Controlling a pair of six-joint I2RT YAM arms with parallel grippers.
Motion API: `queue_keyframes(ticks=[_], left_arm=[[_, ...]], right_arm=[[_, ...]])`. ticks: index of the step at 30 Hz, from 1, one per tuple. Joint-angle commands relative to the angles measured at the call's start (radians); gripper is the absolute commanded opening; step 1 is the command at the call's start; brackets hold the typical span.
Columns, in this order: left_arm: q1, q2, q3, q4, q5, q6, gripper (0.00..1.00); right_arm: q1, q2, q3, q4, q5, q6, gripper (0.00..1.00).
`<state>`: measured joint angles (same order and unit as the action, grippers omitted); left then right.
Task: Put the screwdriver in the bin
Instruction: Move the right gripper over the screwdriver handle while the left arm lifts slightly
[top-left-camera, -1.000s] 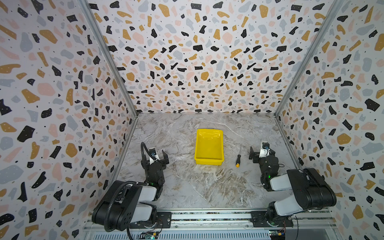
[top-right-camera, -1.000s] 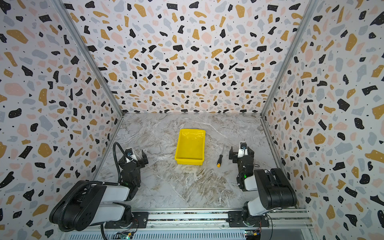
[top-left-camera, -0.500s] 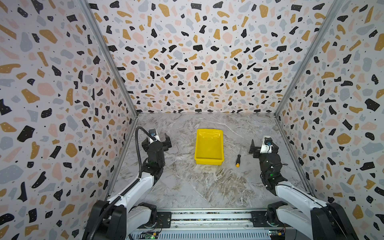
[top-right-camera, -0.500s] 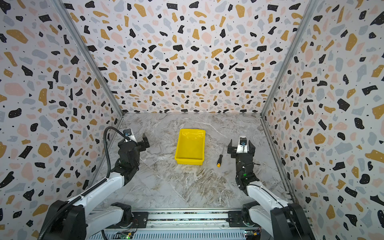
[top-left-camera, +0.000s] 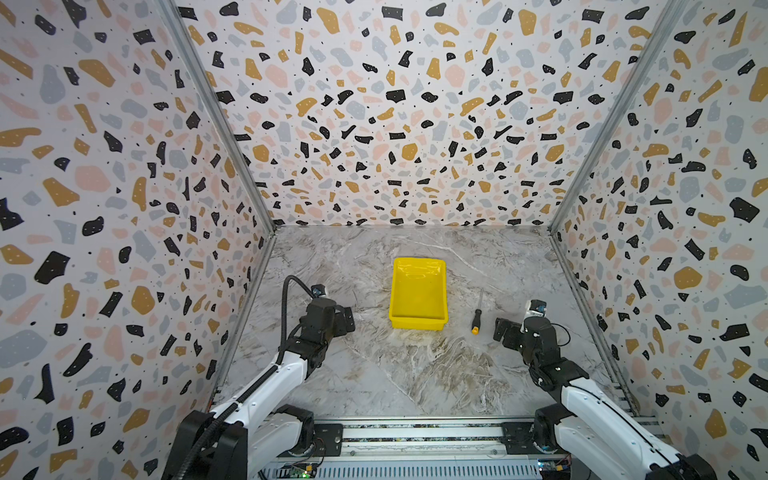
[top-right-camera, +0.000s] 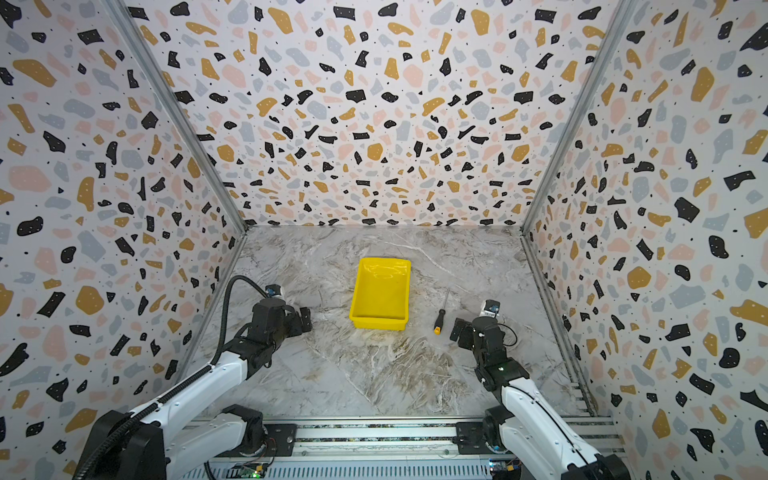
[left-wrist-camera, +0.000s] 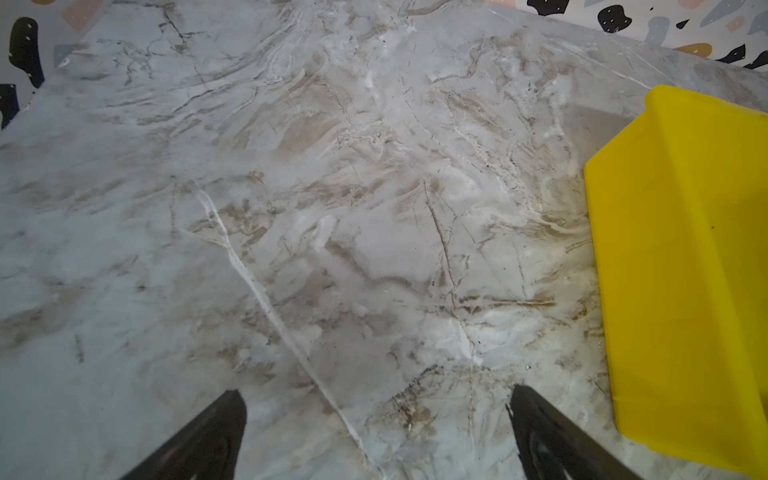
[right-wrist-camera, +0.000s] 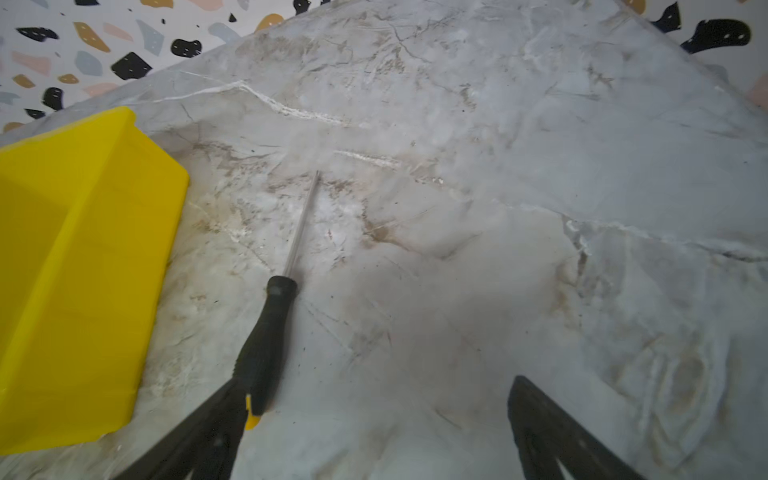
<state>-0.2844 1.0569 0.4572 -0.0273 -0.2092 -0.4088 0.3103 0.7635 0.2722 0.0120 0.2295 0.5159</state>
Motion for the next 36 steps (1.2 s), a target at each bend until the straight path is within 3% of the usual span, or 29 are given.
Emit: queue_keyframes(ticks=[1, 4, 10, 14, 20, 23, 24, 25, 27, 30, 33, 36], left_arm=[[0.004, -0.009, 0.024, -0.003, 0.014, -0.023, 1.00], [0.004, -0.059, 0.006, -0.024, -0.049, -0.054, 1.00], [0.008, -0.237, -0.060, -0.143, -0.317, -0.221, 1.00], [0.009, -0.326, -0.155, -0.084, -0.305, -0.245, 1.00], [0.009, -0.390, -0.162, -0.148, -0.385, -0.315, 1.00], [0.009, -0.400, -0.176, -0.144, -0.398, -0.332, 1.00], [0.008, -0.400, -0.178, -0.145, -0.402, -0.333, 1.00], [0.009, -0.399, -0.179, -0.149, -0.408, -0.338, 1.00], [0.009, -0.396, -0.178, -0.151, -0.416, -0.341, 1.00], [0.008, -0.390, -0.175, -0.150, -0.406, -0.333, 1.00], [0.008, -0.386, -0.171, -0.143, -0.370, -0.307, 1.00], [0.008, -0.391, -0.169, -0.141, -0.360, -0.295, 1.00]], right_arm=[[0.008, -0.034, 0.022, 0.013, 0.009, 0.031, 0.99], [0.009, -0.019, 0.031, -0.001, 0.023, 0.041, 0.99], [0.007, -0.009, 0.037, -0.013, 0.039, 0.060, 0.99], [-0.011, -0.003, 0.034, -0.032, 0.051, 0.089, 0.99], [-0.072, 0.003, 0.033, -0.050, 0.002, 0.106, 0.99], [-0.105, 0.002, 0.023, -0.071, 0.070, 0.145, 0.99], [-0.120, -0.003, 0.030, -0.123, 0.108, 0.213, 0.99], [-0.157, -0.013, 0.049, -0.179, 0.089, 0.248, 1.00], [-0.245, -0.032, 0.073, -0.193, -0.074, 0.196, 0.99], [-0.267, 0.014, 0.151, -0.259, -0.183, 0.182, 1.00], [-0.195, 0.180, 0.259, -0.311, -0.280, 0.166, 0.96], [-0.032, 0.382, 0.392, -0.354, -0.275, 0.164, 0.95]])
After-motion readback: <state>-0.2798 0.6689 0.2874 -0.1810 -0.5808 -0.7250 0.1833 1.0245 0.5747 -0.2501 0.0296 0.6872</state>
